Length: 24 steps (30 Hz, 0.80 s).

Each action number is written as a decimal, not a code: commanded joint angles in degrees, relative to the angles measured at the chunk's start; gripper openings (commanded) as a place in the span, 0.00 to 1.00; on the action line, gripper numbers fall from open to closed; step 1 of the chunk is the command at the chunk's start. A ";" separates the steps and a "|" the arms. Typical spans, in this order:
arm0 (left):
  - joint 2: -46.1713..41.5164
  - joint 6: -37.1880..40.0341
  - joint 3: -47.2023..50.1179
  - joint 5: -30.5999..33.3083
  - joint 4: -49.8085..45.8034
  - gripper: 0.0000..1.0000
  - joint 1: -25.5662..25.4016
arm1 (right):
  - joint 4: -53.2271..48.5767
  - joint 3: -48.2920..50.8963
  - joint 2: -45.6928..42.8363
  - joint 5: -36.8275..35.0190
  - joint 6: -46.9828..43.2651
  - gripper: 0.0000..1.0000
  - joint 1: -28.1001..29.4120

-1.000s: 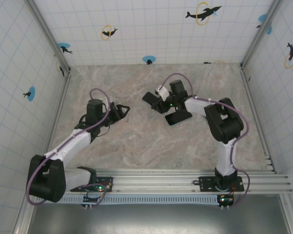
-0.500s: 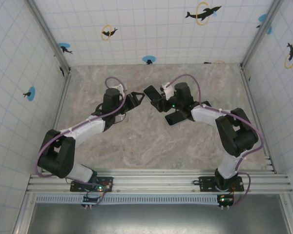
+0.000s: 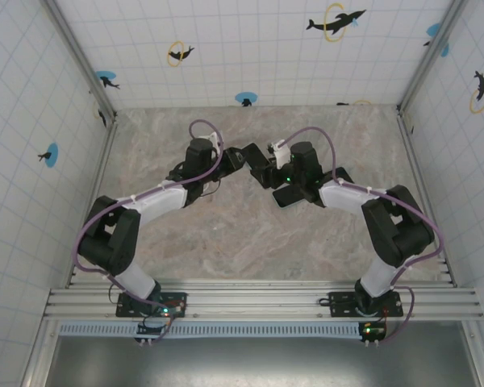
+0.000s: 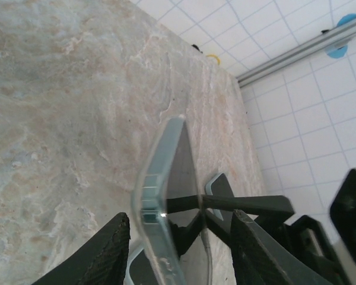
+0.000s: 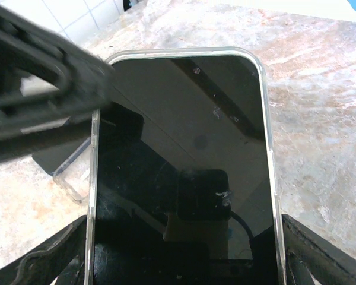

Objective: Take the phone out of the phone case

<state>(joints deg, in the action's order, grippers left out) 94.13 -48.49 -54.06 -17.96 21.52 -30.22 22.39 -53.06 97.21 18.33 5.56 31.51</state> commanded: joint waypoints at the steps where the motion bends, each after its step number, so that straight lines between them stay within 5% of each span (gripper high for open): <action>1: 1.47 0.06 -3.21 -0.93 0.62 0.45 -0.63 | 7.11 0.76 -3.24 1.44 1.99 0.51 0.06; 19: 3.17 0.04 -6.73 -3.99 1.99 0.11 -0.63 | 11.62 4.42 -5.78 3.21 4.45 0.53 0.09; 24: 2.50 -0.27 -8.15 -4.79 2.33 0.09 -0.52 | 11.11 5.65 -6.74 2.17 4.37 0.74 -0.04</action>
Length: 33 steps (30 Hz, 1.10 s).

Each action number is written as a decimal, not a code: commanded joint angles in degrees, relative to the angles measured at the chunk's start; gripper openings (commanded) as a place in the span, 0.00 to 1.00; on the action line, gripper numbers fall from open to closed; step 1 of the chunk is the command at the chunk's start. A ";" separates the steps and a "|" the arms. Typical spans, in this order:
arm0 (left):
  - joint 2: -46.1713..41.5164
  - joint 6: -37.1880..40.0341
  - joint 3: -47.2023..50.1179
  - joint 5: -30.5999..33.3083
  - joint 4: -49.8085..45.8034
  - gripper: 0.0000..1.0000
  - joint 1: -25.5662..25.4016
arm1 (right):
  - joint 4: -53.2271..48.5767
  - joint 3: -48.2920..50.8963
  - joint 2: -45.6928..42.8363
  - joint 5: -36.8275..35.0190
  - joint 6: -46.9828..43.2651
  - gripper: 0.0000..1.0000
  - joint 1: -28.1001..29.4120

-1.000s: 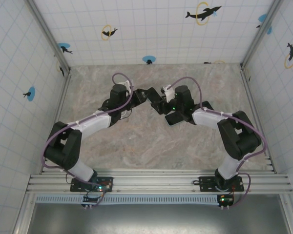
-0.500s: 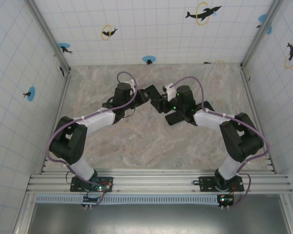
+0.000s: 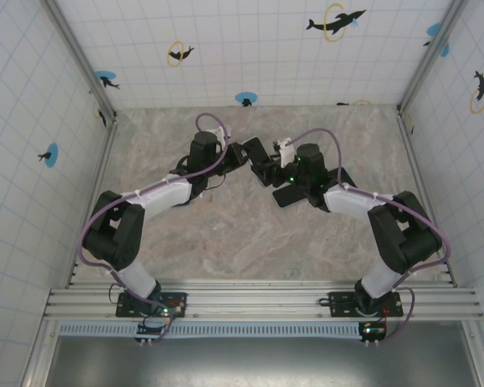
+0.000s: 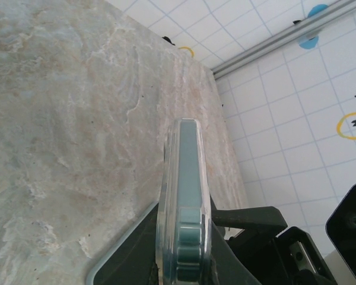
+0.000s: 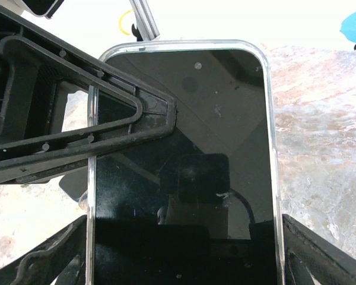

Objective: Take the phone out of the phone case

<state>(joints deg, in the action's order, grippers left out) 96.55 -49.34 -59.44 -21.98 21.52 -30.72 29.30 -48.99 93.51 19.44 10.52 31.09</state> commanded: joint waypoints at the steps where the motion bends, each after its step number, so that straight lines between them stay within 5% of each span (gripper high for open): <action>1: -0.25 0.37 -3.05 -0.69 2.36 0.09 -0.01 | 4.14 1.82 -3.27 1.04 -0.59 0.79 0.25; 11: -3.20 0.32 -5.84 -0.42 2.35 0.09 0.44 | 9.57 12.36 -11.26 2.09 7.90 0.89 -3.41; 18: -4.10 -5.67 -4.64 -1.23 8.44 0.09 0.40 | 19.92 22.98 -17.75 2.09 27.29 0.86 -6.04; 25: -4.27 -14.09 -2.62 -0.56 13.73 0.11 -0.01 | 38.17 30.29 -17.44 -1.31 47.15 0.74 -4.55; 33: -4.27 -18.41 -1.49 -0.96 17.07 0.11 -1.00 | 50.52 29.51 -11.52 -4.35 57.82 0.56 -1.65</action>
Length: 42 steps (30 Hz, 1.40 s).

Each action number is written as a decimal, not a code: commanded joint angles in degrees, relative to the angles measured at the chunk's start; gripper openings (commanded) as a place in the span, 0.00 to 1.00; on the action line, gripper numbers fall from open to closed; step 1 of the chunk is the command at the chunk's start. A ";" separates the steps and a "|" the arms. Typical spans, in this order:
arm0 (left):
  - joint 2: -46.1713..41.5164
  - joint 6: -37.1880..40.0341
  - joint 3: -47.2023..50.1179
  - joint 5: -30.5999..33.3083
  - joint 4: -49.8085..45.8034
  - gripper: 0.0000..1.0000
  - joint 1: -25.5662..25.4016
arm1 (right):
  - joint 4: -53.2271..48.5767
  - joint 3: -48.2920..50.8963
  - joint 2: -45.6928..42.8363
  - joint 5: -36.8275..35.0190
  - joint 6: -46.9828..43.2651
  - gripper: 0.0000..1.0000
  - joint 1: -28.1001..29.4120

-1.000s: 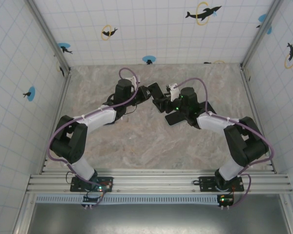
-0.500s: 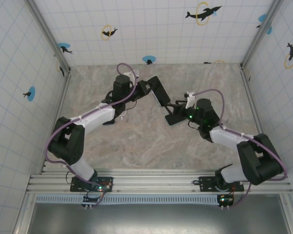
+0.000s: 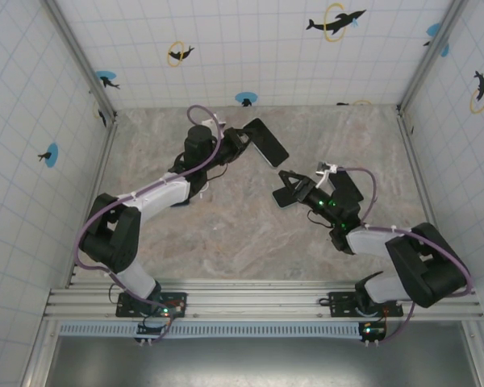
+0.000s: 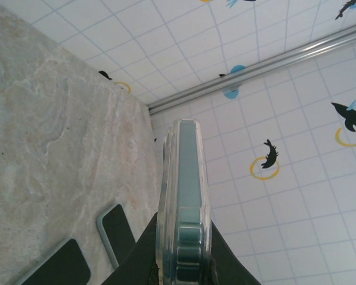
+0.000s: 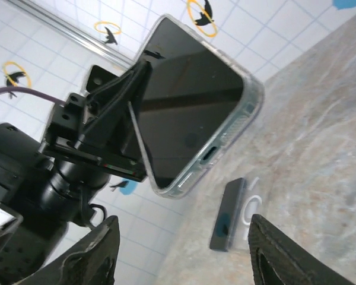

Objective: Take the phone out of the phone case

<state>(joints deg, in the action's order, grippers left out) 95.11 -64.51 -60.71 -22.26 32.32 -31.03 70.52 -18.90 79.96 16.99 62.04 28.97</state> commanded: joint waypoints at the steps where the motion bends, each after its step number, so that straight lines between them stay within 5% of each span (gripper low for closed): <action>1: -2.78 -3.63 -0.12 -0.66 6.78 0.11 -0.71 | 9.79 -1.02 2.73 -1.83 6.83 0.55 0.51; 21: -2.60 -5.01 -0.39 -1.78 8.86 0.10 -1.10 | 19.74 -6.32 12.27 0.87 12.01 0.29 1.17; 42: -8.95 -10.87 0.92 -8.85 10.69 0.05 -1.22 | 10.64 -8.05 10.90 7.27 -5.58 0.15 -0.97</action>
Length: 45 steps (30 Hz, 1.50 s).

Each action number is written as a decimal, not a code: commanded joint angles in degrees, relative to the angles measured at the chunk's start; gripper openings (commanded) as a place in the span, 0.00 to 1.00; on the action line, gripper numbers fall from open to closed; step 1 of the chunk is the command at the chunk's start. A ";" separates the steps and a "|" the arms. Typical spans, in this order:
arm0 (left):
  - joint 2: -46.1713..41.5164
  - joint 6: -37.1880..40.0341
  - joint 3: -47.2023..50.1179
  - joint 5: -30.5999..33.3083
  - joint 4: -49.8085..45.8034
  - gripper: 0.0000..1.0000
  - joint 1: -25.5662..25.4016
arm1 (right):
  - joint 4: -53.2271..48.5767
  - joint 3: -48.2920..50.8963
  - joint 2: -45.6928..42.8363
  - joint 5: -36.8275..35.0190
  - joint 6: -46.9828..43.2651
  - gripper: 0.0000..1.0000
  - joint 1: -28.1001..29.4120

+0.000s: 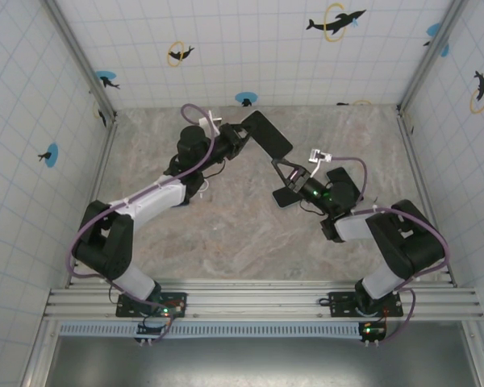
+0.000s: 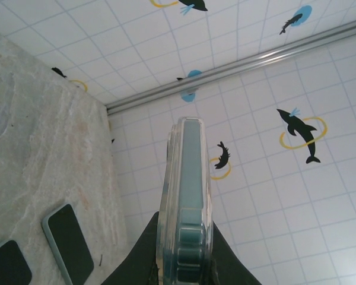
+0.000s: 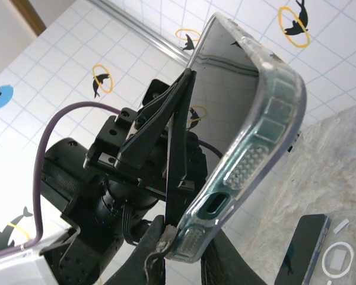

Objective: Take the phone out of the phone case

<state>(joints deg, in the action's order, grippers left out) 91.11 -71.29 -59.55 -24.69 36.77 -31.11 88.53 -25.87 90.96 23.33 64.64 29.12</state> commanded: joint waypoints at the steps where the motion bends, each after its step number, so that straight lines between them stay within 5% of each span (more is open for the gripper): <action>1: -5.22 -4.15 -0.22 -6.98 6.28 0.04 -1.14 | -8.66 -1.36 -0.48 1.40 -9.85 0.14 -1.25; 8: -7.01 -5.25 -0.31 -9.53 5.94 0.04 -1.57 | -15.23 -3.40 -1.84 3.82 -19.72 0.13 -2.27; 28: -6.96 -4.56 -0.45 -12.90 6.03 0.02 -1.60 | -22.91 -9.57 -3.44 7.03 -29.03 0.14 -5.81; 37: -5.86 10.18 -1.80 -15.38 -2.70 0.02 0.20 | -28.73 -7.85 -8.47 11.02 -36.46 0.30 -7.03; 45: -4.54 31.40 -7.23 -22.35 -13.51 0.01 3.21 | -51.09 -6.83 -16.92 18.34 -56.37 0.48 -10.02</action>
<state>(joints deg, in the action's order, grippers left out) 87.00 -52.53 -62.35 -43.42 26.55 -28.23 47.42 -33.26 77.17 36.77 19.16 19.70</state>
